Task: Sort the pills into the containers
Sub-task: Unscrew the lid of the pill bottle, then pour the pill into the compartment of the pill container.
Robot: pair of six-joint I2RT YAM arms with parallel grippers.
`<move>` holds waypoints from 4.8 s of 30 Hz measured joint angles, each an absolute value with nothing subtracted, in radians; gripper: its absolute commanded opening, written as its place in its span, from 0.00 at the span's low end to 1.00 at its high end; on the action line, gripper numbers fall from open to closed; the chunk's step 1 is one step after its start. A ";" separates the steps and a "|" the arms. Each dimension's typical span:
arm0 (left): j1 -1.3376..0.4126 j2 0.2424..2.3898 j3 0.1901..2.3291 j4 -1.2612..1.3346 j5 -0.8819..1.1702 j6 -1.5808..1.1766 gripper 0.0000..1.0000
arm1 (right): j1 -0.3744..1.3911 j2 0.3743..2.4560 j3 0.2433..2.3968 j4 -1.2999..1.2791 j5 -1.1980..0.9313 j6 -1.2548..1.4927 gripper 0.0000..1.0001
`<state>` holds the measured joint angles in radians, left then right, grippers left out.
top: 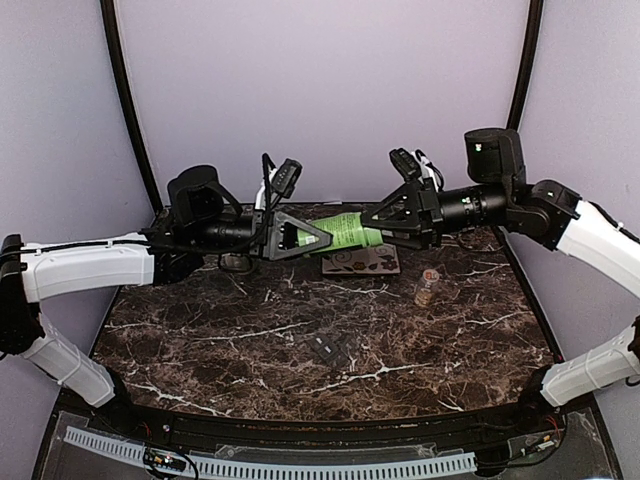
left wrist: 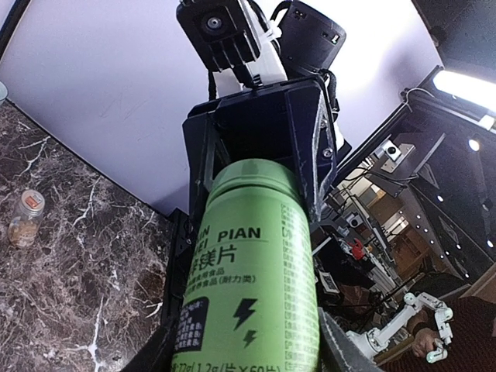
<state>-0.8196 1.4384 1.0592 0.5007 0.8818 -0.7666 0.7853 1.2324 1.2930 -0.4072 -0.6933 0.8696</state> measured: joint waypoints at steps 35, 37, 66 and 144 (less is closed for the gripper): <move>-0.818 1.425 0.993 0.612 0.879 -0.921 0.00 | 0.798 1.162 1.283 -0.420 -0.583 0.243 0.44; -0.818 1.425 0.993 0.612 0.878 -0.920 0.00 | 0.798 1.161 1.283 -0.420 -0.580 0.243 0.44; -0.817 1.368 0.682 0.794 0.782 -0.958 0.00 | 0.791 1.086 1.181 -0.395 -0.452 0.298 0.43; -1.019 1.808 0.246 1.524 0.441 -1.010 0.00 | 0.791 1.145 0.535 0.084 -0.429 0.622 0.38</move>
<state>-1.0195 1.8084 0.2459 1.5238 0.4408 -1.0100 0.7910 1.1454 0.5354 0.0837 -0.4294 0.6224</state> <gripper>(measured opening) 0.531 0.484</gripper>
